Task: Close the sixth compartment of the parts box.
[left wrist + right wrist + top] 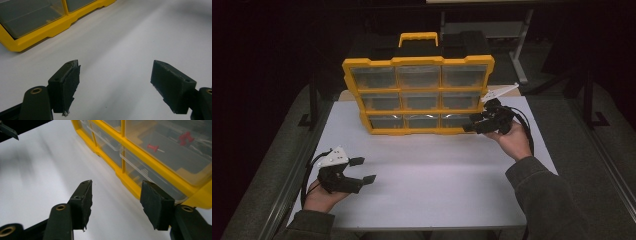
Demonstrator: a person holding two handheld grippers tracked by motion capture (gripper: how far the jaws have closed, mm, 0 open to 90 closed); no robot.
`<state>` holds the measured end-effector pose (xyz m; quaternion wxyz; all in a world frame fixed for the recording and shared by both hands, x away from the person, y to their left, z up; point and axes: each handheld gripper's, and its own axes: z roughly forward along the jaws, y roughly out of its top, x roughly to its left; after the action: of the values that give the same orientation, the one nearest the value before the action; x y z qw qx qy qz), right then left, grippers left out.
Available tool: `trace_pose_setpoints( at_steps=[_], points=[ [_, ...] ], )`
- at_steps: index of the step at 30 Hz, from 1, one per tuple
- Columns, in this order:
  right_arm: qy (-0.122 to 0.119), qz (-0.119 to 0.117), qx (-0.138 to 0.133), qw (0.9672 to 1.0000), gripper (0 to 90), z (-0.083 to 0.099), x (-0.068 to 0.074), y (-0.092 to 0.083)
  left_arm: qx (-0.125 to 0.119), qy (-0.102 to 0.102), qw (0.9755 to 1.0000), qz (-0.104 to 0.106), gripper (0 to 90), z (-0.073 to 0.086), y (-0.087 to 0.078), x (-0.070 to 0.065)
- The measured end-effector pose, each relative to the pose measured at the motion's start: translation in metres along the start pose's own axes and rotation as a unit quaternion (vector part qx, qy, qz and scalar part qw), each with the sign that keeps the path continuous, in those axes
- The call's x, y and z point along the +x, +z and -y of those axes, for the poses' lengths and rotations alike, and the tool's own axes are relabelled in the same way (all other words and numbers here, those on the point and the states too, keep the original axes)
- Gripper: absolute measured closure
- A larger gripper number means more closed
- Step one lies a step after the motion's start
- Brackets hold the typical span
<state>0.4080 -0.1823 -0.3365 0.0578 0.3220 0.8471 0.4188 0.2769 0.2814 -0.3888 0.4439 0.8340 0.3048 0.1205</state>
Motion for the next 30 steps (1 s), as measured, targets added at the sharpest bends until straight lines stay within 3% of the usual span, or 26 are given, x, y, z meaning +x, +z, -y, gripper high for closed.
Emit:
trace_pose_setpoints(
  at_steps=[30],
  points=[
    [0.008,0.002,-0.02,0.9998,30.8,0.042,0.006,-0.012,0.006,-0.003,1.0,0.003,21.1,0.002,0.003,-0.001]
  ],
)
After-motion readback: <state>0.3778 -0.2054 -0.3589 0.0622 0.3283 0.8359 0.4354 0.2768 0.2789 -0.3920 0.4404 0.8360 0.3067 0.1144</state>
